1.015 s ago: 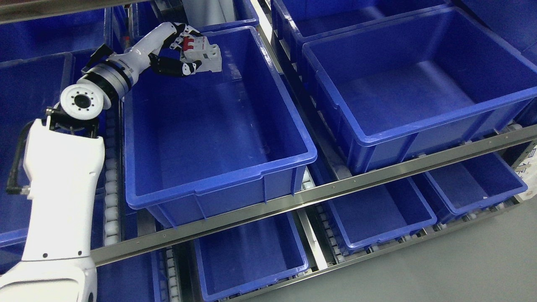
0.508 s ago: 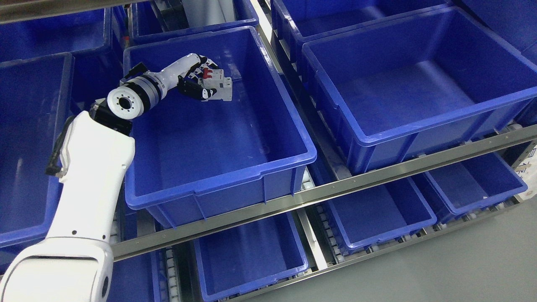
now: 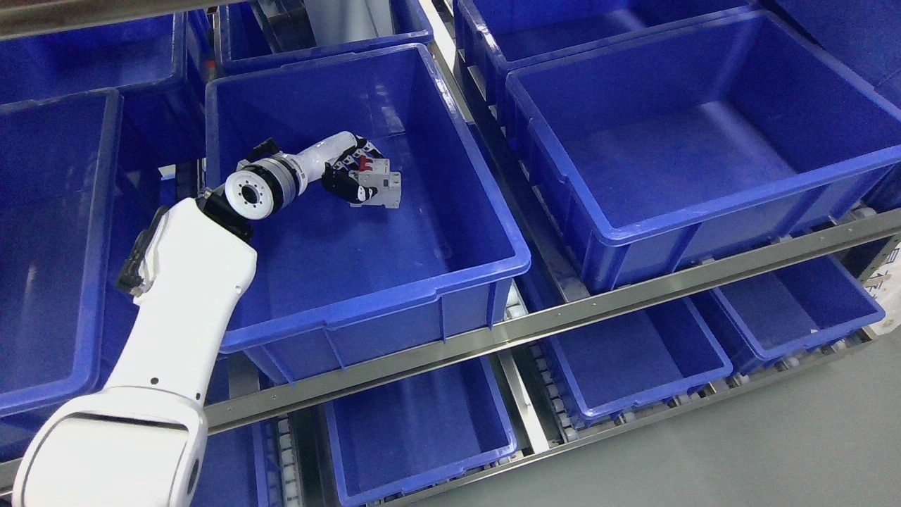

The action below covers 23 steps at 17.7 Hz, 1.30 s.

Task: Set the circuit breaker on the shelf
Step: 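Open the left hand to release the breaker and withdraw the arm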

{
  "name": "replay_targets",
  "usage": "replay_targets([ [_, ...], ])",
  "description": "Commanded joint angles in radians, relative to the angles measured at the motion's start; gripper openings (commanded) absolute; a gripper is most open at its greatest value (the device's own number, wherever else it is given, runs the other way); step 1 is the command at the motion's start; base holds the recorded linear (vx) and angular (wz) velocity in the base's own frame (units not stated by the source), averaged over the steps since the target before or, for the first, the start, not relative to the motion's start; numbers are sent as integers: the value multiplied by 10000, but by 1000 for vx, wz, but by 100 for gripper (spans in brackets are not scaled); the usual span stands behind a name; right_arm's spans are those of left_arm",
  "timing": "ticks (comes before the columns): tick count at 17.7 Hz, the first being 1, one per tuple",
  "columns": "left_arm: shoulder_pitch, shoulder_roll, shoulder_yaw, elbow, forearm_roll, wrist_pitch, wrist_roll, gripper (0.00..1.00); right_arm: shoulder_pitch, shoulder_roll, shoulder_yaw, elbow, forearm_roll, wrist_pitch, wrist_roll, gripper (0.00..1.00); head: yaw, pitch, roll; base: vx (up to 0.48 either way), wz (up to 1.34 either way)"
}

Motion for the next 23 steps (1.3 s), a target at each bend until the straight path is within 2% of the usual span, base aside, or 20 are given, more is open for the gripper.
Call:
replay_targets([
  [1,-132,124,-527,1060,-35,24,29,64,-7,-175,0,0,0,-1,2,100,0,0,0,0,0],
  [5,-393,248,-344,999,-5,24,304,83,-7,-175,0,0,0,-1,2,100,0,0,0,0,0],
  [6,-621,233,21,877,102,8,609,87,8,-175,0,0,0,-1,2,100,0,0,0,0,0],
  [7,-715,187,875,633,164,24,1068,92,8,-175,0,0,0,-1,2,100,0,0,0,0,0],
  [9,-792,80,3677,-103,484,39,1714,93,8,-175,0,0,0,-1,2,100,0,0,0,0,0],
  [11,-1098,-530,6011,-366,1569,24,1930,99,-7,-175,0,0,0,-1,2,100,0,0,0,0,0],
  [13,-947,-779,6970,-1113,2827,-205,2922,99,-7,-175,0,0,0,-1,2,100,0,0,0,0,0],
  [15,-412,-993,7005,-2080,3643,-268,3647,100,-7,-175,0,0,0,-1,2,100,0,0,0,0,0],
  [18,920,-1020,6852,-4774,3907,-268,3681,100,8,-175,0,0,0,-1,2,100,0,0,0,-3,3],
  [21,2897,-1020,5477,-7904,4136,-192,3680,100,-7,-175,0,0,0,-1,2,100,0,0,0,-15,0],
  [23,4218,-1020,4844,-9396,4321,-191,3680,100,-7,-175,0,0,0,-1,2,100,0,0,0,-13,-35],
])
